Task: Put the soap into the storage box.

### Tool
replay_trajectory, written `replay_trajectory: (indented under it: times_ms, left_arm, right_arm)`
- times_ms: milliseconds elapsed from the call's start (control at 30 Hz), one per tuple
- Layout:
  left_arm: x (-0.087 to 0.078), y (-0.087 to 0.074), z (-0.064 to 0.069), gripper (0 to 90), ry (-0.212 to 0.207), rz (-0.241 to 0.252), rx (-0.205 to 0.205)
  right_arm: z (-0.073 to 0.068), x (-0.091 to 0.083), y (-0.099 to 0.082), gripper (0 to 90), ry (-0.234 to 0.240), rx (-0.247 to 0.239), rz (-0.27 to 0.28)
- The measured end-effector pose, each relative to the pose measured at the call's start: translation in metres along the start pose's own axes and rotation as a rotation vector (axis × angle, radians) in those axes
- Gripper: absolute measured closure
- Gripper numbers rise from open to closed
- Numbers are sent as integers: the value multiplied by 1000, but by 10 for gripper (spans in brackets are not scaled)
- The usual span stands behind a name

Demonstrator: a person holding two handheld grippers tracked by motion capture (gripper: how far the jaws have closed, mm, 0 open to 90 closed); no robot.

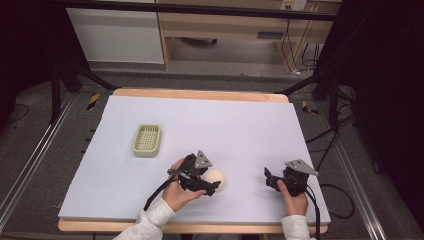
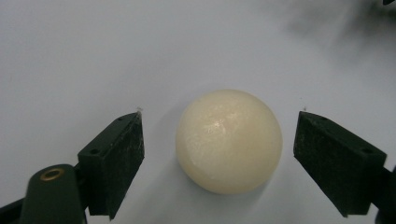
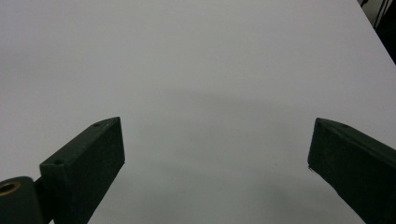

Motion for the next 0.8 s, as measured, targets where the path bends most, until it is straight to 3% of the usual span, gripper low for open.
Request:
replay_trajectory:
  times_ms: [533, 800]
  left_arm:
    - [15, -1, 5, 105, -2, -52, 28]
    - [21, -1, 4, 114, -1, -59, 23]
  right_arm:
    - [0, 0, 0, 41, 1, 1, 0]
    - [0, 0, 0, 41, 1, 2, 0]
Point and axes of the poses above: each handheld gripper's, and its own axes: x roughly forward along the jaws, y roughly out of its top, z roughly to its right, the point moved 6 cm from there along x, roughly forward along the jaws, and after that the axes turned 10 degrees about -z, right-handed, at the moved point
